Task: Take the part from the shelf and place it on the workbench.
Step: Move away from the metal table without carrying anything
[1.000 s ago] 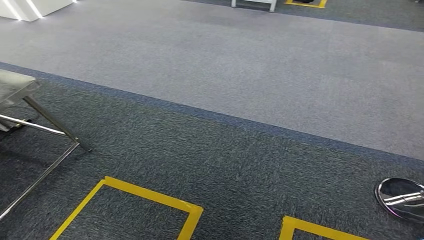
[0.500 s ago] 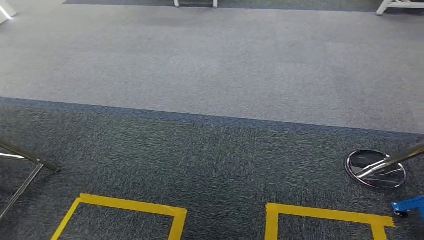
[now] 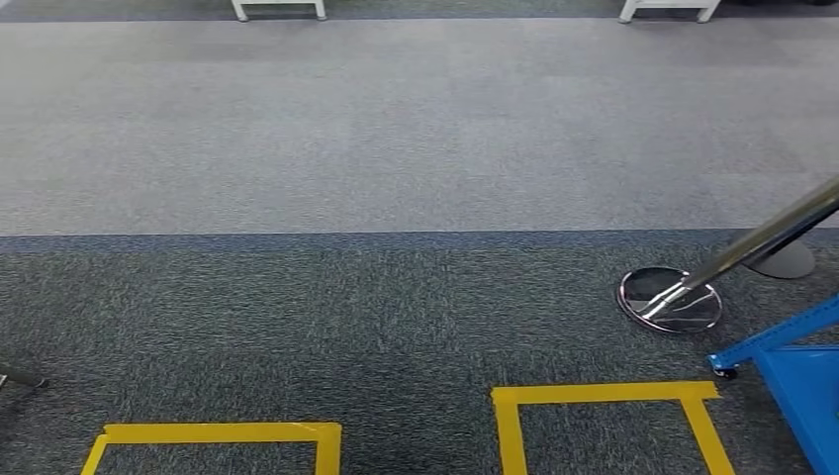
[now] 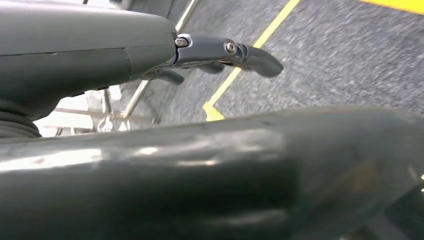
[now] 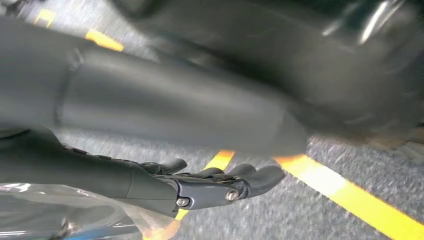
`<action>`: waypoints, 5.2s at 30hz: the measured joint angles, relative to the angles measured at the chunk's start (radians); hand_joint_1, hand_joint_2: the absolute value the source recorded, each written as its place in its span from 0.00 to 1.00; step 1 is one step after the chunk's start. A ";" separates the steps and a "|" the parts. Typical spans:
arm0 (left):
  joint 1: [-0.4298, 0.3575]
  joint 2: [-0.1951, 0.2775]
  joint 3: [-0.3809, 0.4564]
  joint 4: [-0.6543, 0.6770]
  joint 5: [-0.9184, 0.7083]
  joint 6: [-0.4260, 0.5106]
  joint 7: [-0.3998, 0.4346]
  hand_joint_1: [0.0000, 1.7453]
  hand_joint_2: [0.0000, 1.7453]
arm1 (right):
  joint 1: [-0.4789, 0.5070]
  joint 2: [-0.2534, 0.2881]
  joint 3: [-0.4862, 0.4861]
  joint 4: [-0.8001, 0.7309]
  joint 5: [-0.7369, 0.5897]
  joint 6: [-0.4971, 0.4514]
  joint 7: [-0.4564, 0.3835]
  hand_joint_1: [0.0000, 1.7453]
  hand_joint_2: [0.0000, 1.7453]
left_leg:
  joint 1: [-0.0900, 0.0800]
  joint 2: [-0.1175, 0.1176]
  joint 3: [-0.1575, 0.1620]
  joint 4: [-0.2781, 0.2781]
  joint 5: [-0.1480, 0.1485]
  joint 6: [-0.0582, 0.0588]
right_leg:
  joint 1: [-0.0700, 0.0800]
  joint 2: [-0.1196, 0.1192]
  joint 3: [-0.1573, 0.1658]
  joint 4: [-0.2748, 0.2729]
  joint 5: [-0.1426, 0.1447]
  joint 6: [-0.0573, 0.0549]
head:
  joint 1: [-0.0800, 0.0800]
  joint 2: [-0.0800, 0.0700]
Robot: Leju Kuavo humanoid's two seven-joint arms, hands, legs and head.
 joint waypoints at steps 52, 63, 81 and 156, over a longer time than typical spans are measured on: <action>-0.015 -0.041 0.718 -0.016 0.688 0.037 -0.648 0.00 0.00 | -0.015 0.002 -0.288 -0.008 -0.323 -0.251 -0.427 0.00 0.00 | -0.004 -0.006 -0.067 0.170 -0.058 -0.026 | -0.001 0.046 0.082 -0.120 0.061 -0.040 | -0.009 0.000; -0.018 -0.041 0.771 -0.024 0.712 0.021 -0.685 0.00 0.00 | -0.018 0.009 -0.301 -0.008 -0.314 -0.254 -0.458 0.00 0.00 | -0.002 0.003 -0.005 -0.009 0.007 0.000 | -0.006 -0.024 -0.051 0.124 -0.064 0.006 | 0.001 0.000; -0.016 -0.036 0.791 -0.030 0.709 0.025 -0.704 0.00 0.00 | -0.013 0.015 -0.306 -0.009 -0.320 -0.246 -0.478 0.00 0.00 | 0.004 0.017 -0.121 0.276 -0.109 -0.045 | -0.008 -0.031 0.102 -0.117 0.034 -0.033 | -0.003 0.000; -0.018 -0.035 0.816 -0.036 0.653 0.034 -0.703 0.00 0.00 | -0.007 0.032 -0.305 -0.009 -0.286 -0.238 -0.355 0.00 0.00 | -0.012 0.012 -0.011 0.011 -0.009 0.005 | -0.009 -0.036 -0.022 0.148 -0.118 0.021 | -0.002 0.000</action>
